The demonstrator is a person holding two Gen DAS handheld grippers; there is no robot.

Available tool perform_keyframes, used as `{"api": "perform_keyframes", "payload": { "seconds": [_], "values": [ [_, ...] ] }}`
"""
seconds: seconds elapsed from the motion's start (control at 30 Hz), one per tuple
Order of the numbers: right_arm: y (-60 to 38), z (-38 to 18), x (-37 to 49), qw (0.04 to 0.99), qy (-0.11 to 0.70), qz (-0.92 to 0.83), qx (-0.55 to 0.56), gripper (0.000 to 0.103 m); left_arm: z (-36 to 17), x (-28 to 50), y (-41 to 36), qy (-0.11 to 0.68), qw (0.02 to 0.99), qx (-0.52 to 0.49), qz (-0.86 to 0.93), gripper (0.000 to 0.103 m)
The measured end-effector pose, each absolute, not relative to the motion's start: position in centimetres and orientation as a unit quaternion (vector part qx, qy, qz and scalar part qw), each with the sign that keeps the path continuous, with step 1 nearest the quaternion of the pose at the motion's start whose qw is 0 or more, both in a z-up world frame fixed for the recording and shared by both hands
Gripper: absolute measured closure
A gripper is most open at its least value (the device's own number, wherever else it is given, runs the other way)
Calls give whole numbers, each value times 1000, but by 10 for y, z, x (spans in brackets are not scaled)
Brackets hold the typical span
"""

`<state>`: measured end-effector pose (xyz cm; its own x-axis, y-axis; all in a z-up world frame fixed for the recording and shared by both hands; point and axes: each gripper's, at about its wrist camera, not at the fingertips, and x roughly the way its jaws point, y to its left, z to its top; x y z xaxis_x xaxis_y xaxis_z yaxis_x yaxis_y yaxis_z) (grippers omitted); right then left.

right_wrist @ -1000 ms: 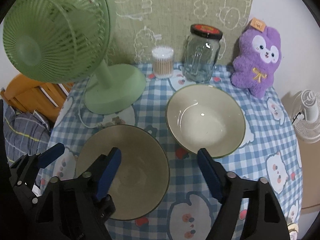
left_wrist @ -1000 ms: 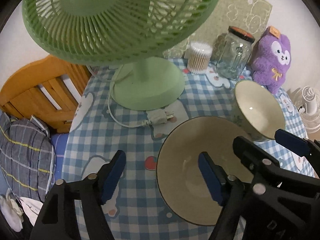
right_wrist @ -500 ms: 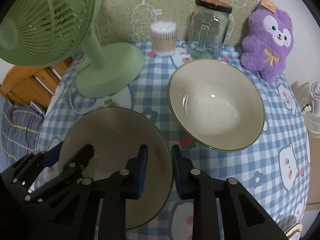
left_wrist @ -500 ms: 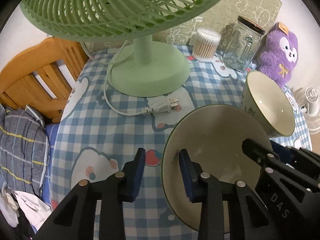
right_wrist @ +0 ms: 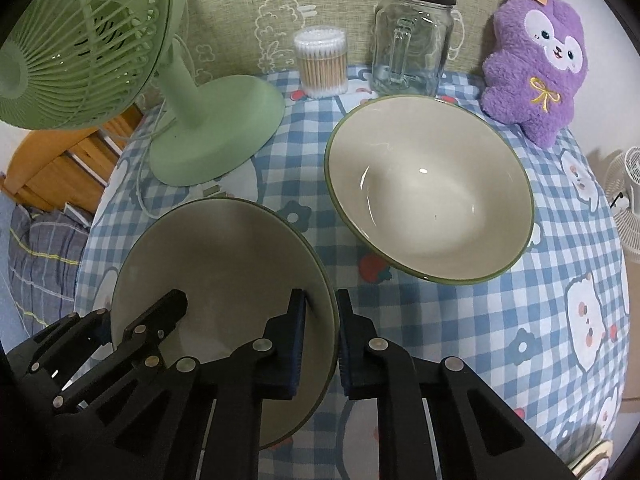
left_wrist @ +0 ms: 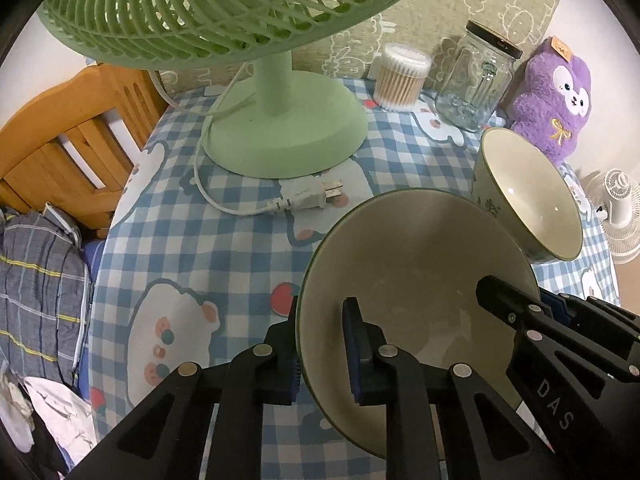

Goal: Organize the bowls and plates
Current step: 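Lift the bowl off the tablecloth with both grippers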

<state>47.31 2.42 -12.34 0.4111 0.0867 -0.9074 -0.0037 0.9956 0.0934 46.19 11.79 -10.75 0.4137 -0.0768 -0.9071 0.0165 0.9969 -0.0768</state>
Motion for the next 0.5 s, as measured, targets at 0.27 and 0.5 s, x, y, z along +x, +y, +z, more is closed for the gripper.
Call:
{"api": "perform_keyframes", "payload": {
  "seconds": [0.27, 0.5],
  "values": [
    [20, -119, 459, 838, 543, 23, 40, 86, -101, 449, 112, 537, 843, -23, -32, 88],
    [15, -110, 441, 841, 539, 22, 33, 86, -93, 431, 107, 533, 845, -27, -34, 88]
  ]
}}
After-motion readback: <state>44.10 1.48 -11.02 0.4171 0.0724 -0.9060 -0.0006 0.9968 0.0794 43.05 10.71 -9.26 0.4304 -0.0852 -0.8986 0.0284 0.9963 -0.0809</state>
